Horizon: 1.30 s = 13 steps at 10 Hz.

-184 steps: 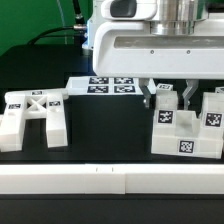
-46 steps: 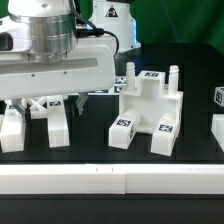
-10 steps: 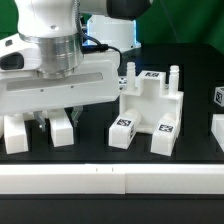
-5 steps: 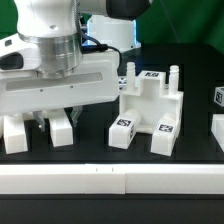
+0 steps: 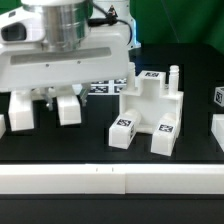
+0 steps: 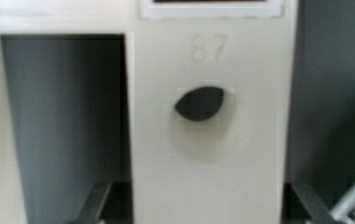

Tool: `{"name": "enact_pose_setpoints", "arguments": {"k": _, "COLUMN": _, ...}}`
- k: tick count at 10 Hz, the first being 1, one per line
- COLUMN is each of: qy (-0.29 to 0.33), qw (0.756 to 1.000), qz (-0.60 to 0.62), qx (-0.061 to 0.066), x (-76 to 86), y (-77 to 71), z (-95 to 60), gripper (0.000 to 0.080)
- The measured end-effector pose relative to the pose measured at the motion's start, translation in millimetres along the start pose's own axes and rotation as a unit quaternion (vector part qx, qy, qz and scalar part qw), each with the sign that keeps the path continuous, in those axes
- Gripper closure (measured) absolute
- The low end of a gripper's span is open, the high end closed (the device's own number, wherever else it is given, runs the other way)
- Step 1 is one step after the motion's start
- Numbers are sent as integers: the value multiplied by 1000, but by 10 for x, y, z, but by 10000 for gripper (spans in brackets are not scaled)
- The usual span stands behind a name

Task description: Assemble chair

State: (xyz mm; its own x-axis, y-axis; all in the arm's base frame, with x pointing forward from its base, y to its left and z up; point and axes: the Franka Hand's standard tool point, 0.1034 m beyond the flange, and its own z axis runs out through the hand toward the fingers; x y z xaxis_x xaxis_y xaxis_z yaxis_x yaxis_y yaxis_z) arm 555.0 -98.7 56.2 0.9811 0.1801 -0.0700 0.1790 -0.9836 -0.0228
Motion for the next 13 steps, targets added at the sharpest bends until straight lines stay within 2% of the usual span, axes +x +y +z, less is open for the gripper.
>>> {"name": "enact_pose_setpoints", "arguments": {"k": 1, "qy": -1, "qw": 1000, "qz": 3, "qx": 5, "x": 30, "y": -30, "z": -86, "gripper": 512}}
{"name": "enact_pose_setpoints", "arguments": {"k": 2, "qy": 2, "qw": 1000, "qz": -9, "qx": 4, "x": 83, "y": -1, "z": -119, "gripper": 512}}
{"name": "enact_pose_setpoints", "arguments": {"k": 3, "qy": 11, "qw": 999, "qz": -34, "qx": -3, "x": 124, "y": 80, "z": -81, "gripper": 511}}
{"name": "enact_pose_setpoints", "arguments": {"k": 6, "qy": 8, "qw": 1000, "qz": -24, "qx": -2, "x": 91, "y": 88, "z": -62, "gripper": 511}}
{"name": "enact_pose_setpoints", "arguments": {"k": 7, "qy": 3, "qw": 1000, "qz": 3, "qx": -1, "x": 29, "y": 116, "z": -71, "gripper": 511}}
{"name": "enact_pose_setpoints", "arguments": {"k": 12, "qy": -4, "qw": 996, "qz": 86, "qx": 21, "x": 86, "y": -274, "z": -532, "gripper": 511}}
{"name": "enact_pose_setpoints", "arguments": {"k": 13, "qy": -3, "qw": 996, "qz": 88, "qx": 20, "x": 79, "y": -250, "z": -492, "gripper": 511}}
